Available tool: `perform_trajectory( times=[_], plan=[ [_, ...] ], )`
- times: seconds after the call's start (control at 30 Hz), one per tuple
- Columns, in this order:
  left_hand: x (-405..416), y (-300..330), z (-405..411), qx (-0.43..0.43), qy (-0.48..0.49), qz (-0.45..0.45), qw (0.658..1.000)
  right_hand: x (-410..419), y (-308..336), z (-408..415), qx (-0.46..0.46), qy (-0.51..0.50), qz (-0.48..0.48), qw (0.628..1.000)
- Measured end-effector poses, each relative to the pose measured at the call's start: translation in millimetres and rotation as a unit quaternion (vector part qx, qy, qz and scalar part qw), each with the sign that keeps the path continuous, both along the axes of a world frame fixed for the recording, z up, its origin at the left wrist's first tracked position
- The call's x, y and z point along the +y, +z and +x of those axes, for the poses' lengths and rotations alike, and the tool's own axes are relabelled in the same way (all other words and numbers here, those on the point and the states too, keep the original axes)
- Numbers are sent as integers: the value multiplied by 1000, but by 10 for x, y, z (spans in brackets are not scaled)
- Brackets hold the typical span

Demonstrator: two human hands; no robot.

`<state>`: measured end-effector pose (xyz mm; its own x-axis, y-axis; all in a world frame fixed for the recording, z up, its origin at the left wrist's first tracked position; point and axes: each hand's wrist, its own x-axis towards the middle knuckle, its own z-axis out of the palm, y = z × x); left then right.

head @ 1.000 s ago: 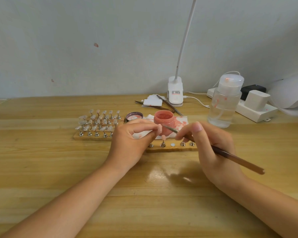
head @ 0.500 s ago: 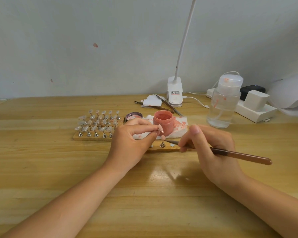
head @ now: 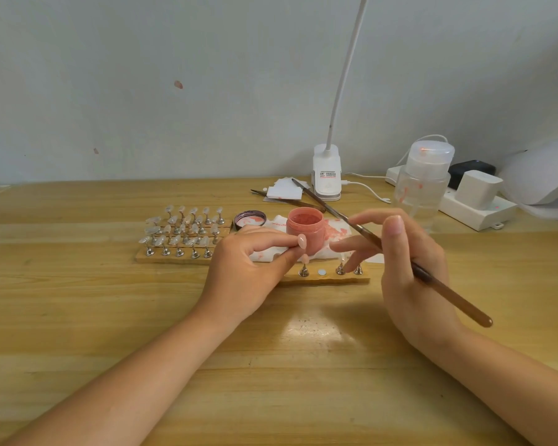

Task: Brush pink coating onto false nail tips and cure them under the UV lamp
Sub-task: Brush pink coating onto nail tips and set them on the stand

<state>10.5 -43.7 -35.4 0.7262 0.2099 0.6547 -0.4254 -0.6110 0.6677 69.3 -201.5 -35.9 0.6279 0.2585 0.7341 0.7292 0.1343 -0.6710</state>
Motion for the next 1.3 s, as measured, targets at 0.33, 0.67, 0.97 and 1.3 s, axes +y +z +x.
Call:
perform_trajectory(
  times=[0.33, 0.67, 0.97, 1.3],
  plan=[
    [1, -31, 16, 17, -13, 18, 1000, 75, -24, -1, -86, -42, -151, 984],
    [-54, 21, -33, 49, 9, 37, 998, 84, -4, 1, -105, -44, -131, 985],
    [8, -46, 40, 122, 4, 15, 992, 6, -26, 149, -65, -66, -162, 982],
    [35, -85, 83, 173, -15, -4, 985, -1, -49, 183, -51, -36, -222, 973]
  ],
)
